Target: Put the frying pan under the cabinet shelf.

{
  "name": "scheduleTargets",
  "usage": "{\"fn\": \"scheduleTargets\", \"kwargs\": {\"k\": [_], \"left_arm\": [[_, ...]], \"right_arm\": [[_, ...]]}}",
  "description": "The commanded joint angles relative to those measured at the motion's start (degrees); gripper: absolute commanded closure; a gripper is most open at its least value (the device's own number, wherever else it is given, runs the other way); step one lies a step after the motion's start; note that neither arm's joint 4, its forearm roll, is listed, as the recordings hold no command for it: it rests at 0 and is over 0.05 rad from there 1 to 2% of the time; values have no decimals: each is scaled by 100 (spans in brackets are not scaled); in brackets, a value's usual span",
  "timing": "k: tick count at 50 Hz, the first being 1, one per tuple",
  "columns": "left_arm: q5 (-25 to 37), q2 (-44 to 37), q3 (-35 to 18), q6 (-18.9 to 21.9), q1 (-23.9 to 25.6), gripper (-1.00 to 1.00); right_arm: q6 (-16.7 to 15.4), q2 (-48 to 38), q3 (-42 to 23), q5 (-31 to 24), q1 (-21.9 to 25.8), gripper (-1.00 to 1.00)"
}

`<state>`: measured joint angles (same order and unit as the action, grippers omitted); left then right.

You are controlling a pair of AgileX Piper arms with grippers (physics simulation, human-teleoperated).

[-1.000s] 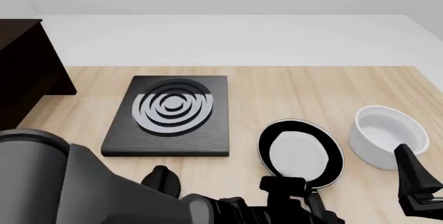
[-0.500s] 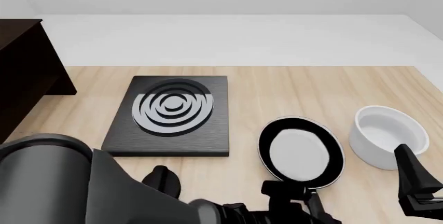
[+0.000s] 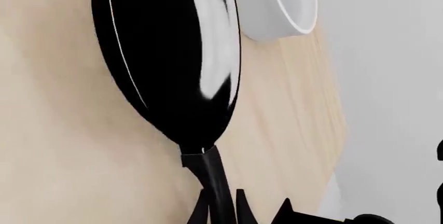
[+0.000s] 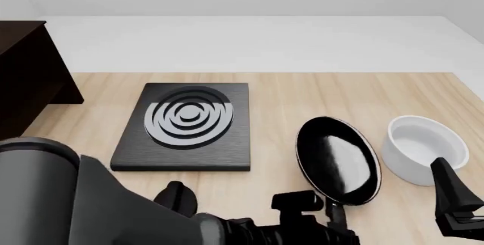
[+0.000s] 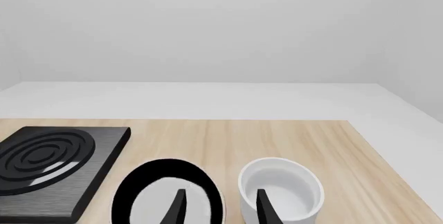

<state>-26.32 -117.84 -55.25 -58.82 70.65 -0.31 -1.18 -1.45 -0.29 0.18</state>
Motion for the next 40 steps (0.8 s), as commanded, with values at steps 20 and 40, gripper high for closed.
{"fn": "scheduleTargets", "kwargs": {"k": [20,40], "left_arm": [[-337,1826,1188,-406,-862,100],[-322,3349,1668,-877,-1077,100]], "right_arm": [[-2,11,2,-8,-1,-100],[0,12,2,-10,1,-100]]}}
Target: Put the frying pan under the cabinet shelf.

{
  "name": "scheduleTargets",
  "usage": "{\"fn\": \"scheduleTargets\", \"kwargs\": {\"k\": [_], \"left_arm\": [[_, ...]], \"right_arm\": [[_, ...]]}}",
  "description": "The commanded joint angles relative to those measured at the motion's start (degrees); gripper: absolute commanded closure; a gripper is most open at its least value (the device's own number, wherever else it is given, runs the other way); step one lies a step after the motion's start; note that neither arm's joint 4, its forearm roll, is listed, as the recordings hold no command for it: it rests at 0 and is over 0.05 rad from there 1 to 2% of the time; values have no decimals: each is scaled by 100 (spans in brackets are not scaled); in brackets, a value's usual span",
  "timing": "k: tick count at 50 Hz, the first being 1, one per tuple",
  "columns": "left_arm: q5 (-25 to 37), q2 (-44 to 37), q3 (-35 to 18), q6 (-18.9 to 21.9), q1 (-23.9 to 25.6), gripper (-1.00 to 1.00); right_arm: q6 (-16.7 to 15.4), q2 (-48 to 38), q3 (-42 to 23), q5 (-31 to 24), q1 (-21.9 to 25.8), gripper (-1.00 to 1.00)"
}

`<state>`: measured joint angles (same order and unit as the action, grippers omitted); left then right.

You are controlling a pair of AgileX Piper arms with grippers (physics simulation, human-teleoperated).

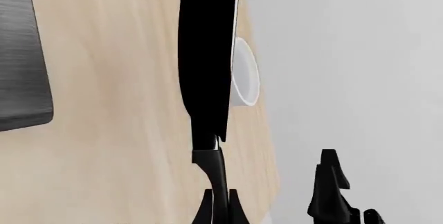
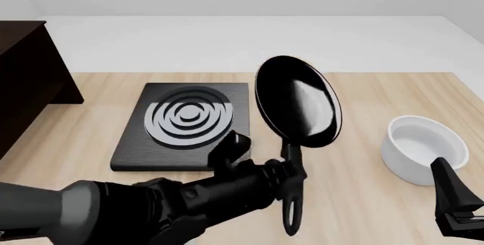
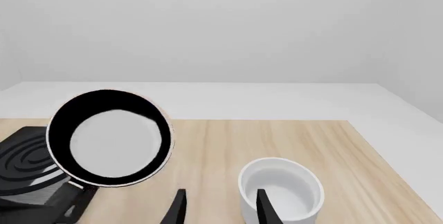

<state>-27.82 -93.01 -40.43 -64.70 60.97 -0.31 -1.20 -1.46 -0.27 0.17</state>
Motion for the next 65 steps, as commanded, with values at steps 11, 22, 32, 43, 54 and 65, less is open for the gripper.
{"fn": "scheduleTargets", "kwargs": {"k": [11,22,32,43,54,65], "left_arm": [[-657,1658,739,-925,-559,100],[-804,2528,1251,-1327,-740,100],[-1062,2793,1865,-1903,-1466,100],[-1041,2633,2185,-2134,-1782,100],[-704,2804,2377,-2250,-3066,100],[-937,2917,2671,-2580,-3506,100]], "right_arm": [[2,16,2,-13,-1,-100],[-3,-18,-4,14,0,-100],[1,14,2,-12,-1,-100],[-1,13,2,-12,0,-100],[1,14,2,-12,1,-100],[0,-15,-3,14,0,-100]]}}
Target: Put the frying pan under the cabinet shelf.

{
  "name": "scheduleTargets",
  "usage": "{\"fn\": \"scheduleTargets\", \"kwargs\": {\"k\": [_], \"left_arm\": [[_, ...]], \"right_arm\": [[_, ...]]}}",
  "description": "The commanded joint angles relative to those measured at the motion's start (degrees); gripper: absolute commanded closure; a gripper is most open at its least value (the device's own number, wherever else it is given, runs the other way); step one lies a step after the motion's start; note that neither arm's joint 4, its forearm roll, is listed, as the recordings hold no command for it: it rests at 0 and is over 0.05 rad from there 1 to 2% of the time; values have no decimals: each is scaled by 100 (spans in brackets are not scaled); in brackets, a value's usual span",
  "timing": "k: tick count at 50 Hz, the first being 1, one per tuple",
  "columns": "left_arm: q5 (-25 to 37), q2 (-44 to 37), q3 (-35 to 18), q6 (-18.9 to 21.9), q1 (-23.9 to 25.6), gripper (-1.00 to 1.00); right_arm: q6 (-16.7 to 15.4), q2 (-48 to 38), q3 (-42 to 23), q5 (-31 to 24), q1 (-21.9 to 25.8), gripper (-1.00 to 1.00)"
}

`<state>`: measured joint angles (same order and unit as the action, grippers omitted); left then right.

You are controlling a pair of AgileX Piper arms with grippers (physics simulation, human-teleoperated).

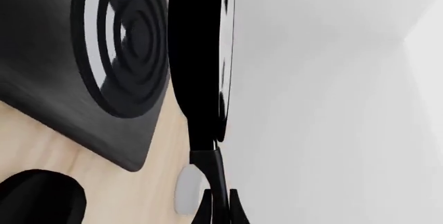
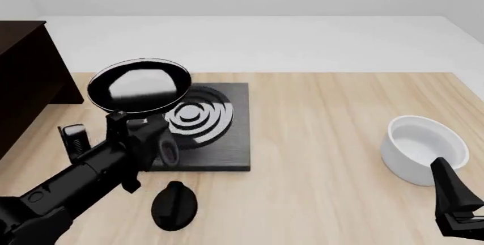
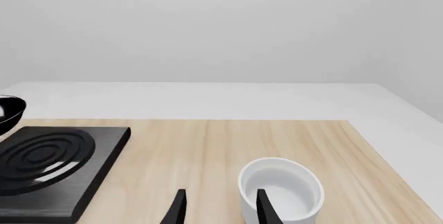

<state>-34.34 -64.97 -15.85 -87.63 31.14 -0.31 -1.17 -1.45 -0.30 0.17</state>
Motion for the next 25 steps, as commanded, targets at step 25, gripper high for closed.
{"fn": "scheduleTargets", "kwargs": {"k": [25], "left_arm": [[-750,372,1002,-853,-1107,100]], "right_arm": [[0,-18,-4,16,-1,-100]]}}
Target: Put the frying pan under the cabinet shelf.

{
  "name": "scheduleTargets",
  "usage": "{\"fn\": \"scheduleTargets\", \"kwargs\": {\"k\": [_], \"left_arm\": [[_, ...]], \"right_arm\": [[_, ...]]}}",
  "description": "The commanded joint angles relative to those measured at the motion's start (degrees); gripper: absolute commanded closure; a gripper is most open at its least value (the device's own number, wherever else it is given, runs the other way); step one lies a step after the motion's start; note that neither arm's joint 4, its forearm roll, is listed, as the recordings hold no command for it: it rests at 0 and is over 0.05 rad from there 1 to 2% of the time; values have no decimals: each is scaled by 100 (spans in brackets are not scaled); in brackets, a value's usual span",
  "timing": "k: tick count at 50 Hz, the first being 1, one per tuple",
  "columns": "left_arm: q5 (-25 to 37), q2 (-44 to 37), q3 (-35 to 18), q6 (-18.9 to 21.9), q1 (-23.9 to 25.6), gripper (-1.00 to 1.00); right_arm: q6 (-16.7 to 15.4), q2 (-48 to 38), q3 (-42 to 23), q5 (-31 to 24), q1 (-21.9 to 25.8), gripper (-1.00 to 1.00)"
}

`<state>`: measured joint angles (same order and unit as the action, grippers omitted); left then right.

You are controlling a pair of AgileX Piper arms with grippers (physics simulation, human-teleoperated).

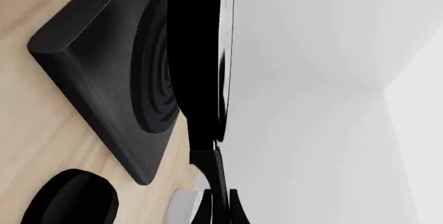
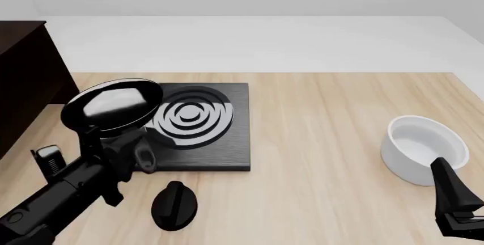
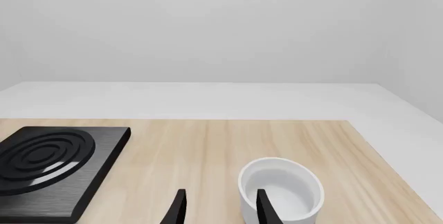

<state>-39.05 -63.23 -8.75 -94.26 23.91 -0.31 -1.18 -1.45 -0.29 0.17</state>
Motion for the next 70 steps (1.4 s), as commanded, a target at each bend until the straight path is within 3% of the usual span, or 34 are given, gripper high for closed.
{"fn": "scheduleTargets", "kwargs": {"k": [1,17,19,20,40,43,47,49,70], "left_arm": [[95,510,197,22,-560,100],[-582,219,592,-356,-978,100],[-759,96,670,-398,-986,100],[-1175,-202,788,-548,-929,100],[-2325,-1331,874,-773,-1406,100],[-2834,-1823,874,-858,-1529,100],[-2824,-1888,874,-696,-1753,100],[-3071,-2183,874,-780,-1766,100],[-3084,-2351,871,-901,-2202,100]], "right_arm": [[0,10,2,-8,2,-100],[1,-19,-4,16,0,-100],[0,12,2,-10,1,-100],[-2,-18,-4,16,-1,-100],[2,13,2,-11,0,-100],[0,-21,-4,17,1,-100],[-2,-20,-4,16,-2,-100],[-1,-19,-4,16,-1,-100],[0,-18,-4,16,-2,-100]]}}
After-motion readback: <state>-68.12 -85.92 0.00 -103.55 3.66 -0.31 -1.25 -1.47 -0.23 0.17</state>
